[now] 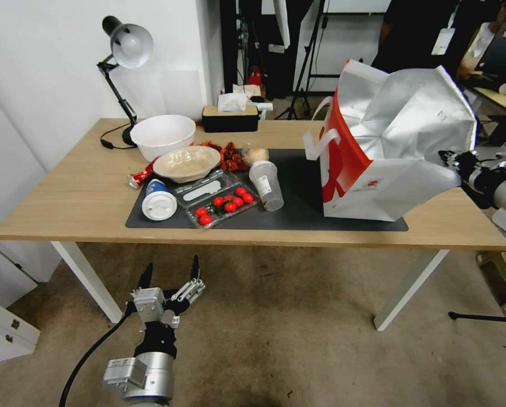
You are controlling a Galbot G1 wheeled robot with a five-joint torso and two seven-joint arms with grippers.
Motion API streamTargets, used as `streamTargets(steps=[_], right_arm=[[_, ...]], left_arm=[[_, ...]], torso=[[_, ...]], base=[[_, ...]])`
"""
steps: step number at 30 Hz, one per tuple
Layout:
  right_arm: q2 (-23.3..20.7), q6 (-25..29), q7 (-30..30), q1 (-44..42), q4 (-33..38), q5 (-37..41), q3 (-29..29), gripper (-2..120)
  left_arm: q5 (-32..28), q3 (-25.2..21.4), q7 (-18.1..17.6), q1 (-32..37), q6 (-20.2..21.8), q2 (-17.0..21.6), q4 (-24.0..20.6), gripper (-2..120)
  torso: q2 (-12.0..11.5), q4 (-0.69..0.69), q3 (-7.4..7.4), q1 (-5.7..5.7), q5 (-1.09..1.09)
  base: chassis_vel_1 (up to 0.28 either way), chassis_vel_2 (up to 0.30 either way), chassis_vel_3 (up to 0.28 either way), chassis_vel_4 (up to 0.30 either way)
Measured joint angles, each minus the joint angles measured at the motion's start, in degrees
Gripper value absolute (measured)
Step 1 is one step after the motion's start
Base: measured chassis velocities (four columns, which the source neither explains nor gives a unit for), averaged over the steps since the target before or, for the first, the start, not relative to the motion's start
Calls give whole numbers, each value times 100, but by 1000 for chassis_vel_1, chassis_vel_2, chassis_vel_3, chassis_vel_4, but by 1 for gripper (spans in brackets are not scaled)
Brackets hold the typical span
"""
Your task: Pick up the food delivery bag from the floor and place it on the table.
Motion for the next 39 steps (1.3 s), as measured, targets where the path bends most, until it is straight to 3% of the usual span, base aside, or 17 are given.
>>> streamTargets(steps=[23,28,30,32,36,38,39], right_arm=[[-32,-156,-1327,27,-71,-187,-238,1],[-69,-114,-1601,-5,-74,-293,-214,20],[-69,-114,-1601,-5,-74,-293,-214,20],[-92,-74,-1713,15,-81,-390,-257,33],[-105,5,-1764,118,-104,-522,-391,48],[-106,14,-1764,146,-110,-538,-419,50],[-113,27,-1766,205,-121,-577,-480,58]], left_arm=[[-5,-9,-11,-16,0,-36,0,100],[-6,5,-8,-24,0,-41,10,100],[-6,5,-8,-24,0,-41,10,100],[-6,5,-8,-29,1,-35,12,100],[-12,-3,-9,-32,1,-18,18,100],[-13,-2,-9,-34,1,-18,20,100],[-14,-2,-11,-38,2,-21,24,100]], torso=[[0,0,0,0,1],[0,-1,0,0,0],[0,-1,0,0,0],[0,0,0,0,0],[0,0,0,0,0],[0,-1,0,0,0],[0,0,0,0,0]], base=[[0,0,0,0],[0,0,0,0],[0,0,0,0],[0,0,0,0],[0,0,0,0],[0,0,0,0],[0,0,0,0]])
